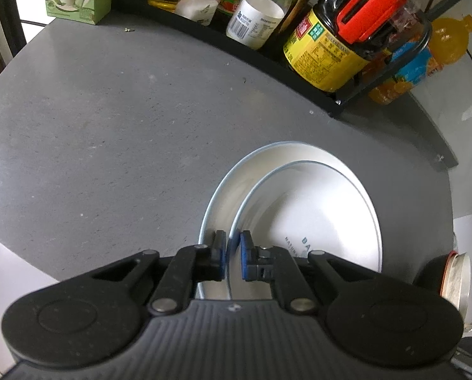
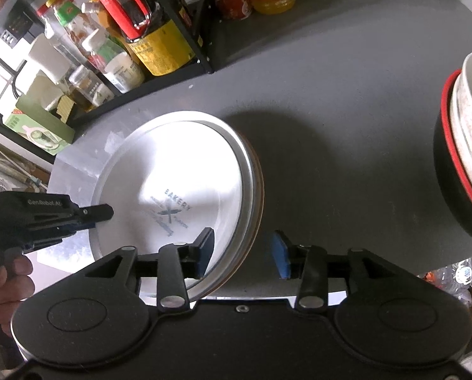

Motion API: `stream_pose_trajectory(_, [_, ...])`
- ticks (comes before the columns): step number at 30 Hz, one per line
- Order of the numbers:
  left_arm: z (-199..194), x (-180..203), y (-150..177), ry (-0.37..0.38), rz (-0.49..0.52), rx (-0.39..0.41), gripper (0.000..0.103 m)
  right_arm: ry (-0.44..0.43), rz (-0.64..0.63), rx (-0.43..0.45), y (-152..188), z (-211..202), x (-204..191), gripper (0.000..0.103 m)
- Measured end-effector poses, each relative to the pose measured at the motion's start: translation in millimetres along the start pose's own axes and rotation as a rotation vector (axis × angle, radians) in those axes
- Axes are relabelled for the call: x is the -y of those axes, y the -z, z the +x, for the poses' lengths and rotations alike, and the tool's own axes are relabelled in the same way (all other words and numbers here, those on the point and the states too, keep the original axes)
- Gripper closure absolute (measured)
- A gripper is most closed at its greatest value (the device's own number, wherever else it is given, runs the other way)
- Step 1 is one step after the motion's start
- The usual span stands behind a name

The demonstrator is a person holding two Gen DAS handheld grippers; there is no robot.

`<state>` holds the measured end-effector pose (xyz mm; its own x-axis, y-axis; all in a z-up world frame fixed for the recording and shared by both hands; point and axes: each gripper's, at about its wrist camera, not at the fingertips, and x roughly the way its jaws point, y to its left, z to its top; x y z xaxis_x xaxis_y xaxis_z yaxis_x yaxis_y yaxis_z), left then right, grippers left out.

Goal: Organize plates and bowls
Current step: 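Lower the 'Bakery' plate onto the plate stack and open both grippers, then move both grippers toward the nested white and red-rimmed bowl stack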

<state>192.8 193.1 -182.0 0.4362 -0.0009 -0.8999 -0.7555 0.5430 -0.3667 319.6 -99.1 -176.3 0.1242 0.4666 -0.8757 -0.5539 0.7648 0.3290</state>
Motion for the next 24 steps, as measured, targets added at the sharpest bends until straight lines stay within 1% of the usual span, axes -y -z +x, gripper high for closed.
stream_pose_trajectory(3, [-5.4,0.8,-1.5,-0.005,-0.003,-0.002,0.093,-0.005,0.012,0.013,-0.1,-7.1,2.4,0.061])
stream_pose_trajectory(6, [-14.2,10.7,-1.2,-0.051,0.048,0.015,0.091,-0.01,0.024,0.027,-0.2,-14.6,5.3,0.059])
stream_pose_trajectory(7, [-16.7,11.7,-0.7,-0.057,0.049,0.012,0.088,-0.013,0.026,0.031,0.2,-17.8,6.7,0.058])
stream_pose_trajectory(9, [-21.6,13.6,-0.1,-0.051,0.041,0.012,0.082,-0.018,0.028,0.042,0.4,-25.7,8.9,0.055])
stream_pose_trajectory(11, [-27.6,19.6,1.3,-0.046,0.053,0.018,0.068,-0.024,0.029,0.058,0.7,-34.7,11.6,0.052])
stream_pose_trajectory(12, [-30.1,23.7,2.2,-0.049,0.06,0.019,0.063,-0.028,0.03,0.065,0.8,-39.6,13.3,0.051])
stream_pose_trajectory(13, [-33.0,28.8,3.3,-0.053,0.067,0.022,0.055,-0.03,0.031,0.072,0.6,-44.7,14.9,0.05])
stream_pose_trajectory(14, [-35.5,33.6,4.3,-0.054,0.073,0.025,0.049,-0.032,0.031,0.078,0.5,-49.4,16.7,0.049])
stream_pose_trajectory(15, [-38.1,39.5,5.6,-0.051,0.08,0.031,0.047,-0.03,0.027,0.086,0.7,-55.6,19.2,0.046])
stream_pose_trajectory(16, [-40.2,46.0,6.9,-0.044,0.09,0.034,0.043,-0.026,0.022,0.093,0.7,-61.3,21.1,0.042])
stream_pose_trajectory(17, [-42.4,51.9,8.9,-0.038,0.099,0.036,0.038,-0.022,0.019,0.101,0.5,-66.4,22.8,0.041])
stream_pose_trajectory(20, [-44.7,74.9,13.6,-0.016,0.135,0.035,0.031,-0.024,0.022,0.13,-0.3,-83.2,32.7,0.034])
stream_pose_trajectory(22, [-45.5,90.4,17.3,0.005,0.156,0.027,0.029,-0.026,0.036,0.15,-0.1,-94.1,41.7,0.026])
stream_pose_trajectory(24, [-46.2,104.2,20.3,0.024,0.156,0.014,0.029,-0.023,0.05,0.168,0.2,-103.4,50.4,0.021])
